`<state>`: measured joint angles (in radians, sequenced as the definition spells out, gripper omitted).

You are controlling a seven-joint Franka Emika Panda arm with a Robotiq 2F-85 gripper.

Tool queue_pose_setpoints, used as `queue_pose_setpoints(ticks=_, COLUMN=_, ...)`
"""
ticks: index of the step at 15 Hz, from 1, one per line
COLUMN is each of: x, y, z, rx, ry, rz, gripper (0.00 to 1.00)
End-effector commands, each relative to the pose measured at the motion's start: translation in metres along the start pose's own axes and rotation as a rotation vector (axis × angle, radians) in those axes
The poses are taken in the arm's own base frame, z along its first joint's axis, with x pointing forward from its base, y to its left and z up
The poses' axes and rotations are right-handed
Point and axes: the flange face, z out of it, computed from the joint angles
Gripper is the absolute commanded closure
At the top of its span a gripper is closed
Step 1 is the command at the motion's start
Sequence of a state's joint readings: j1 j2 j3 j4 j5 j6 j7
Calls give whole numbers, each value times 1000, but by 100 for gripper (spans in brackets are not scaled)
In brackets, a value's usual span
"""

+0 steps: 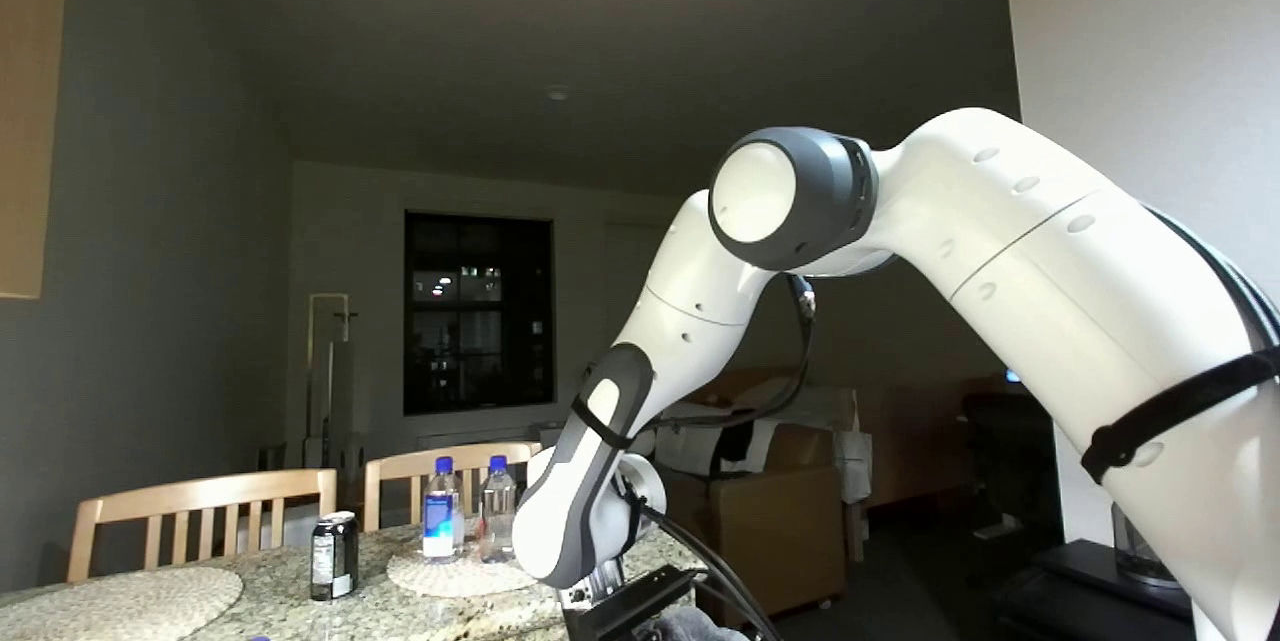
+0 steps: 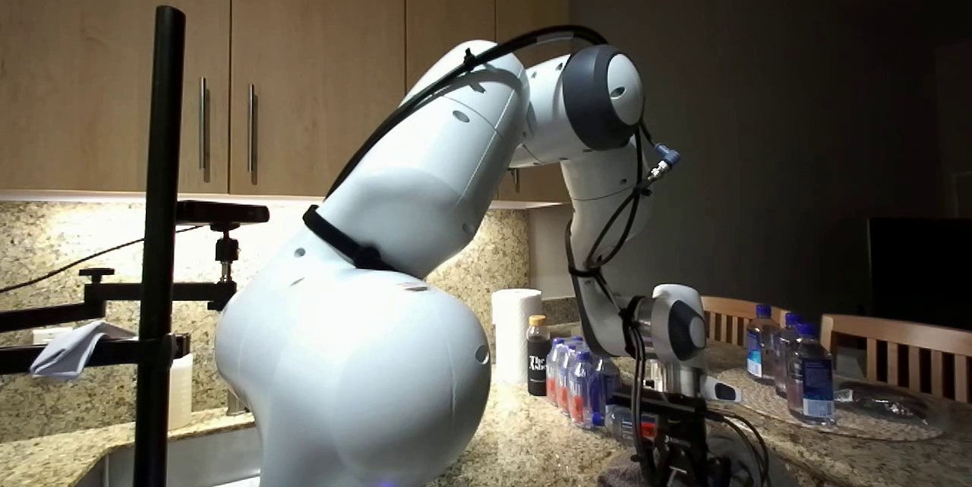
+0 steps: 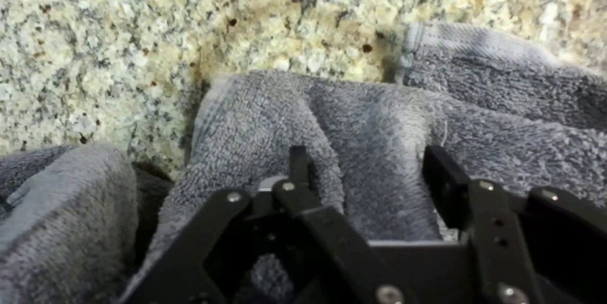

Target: Move the cloth

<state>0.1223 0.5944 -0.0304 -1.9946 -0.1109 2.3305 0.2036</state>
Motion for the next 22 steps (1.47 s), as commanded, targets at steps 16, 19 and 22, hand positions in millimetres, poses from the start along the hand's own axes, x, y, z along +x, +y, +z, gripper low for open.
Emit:
queue_pose_setpoints(ticks=16, x=-56, y=9, z=-128, rx=91, ry=184, rz=-21, gripper=90)
queue_pose_setpoints(ticks=19, x=-60, y=14, z=-170, rx=119, ry=271, rz=-3, gripper=91)
queue_pose_setpoints(ticks=22, x=-57, y=21, z=-202, rx=146, ry=330, rz=33, gripper=91)
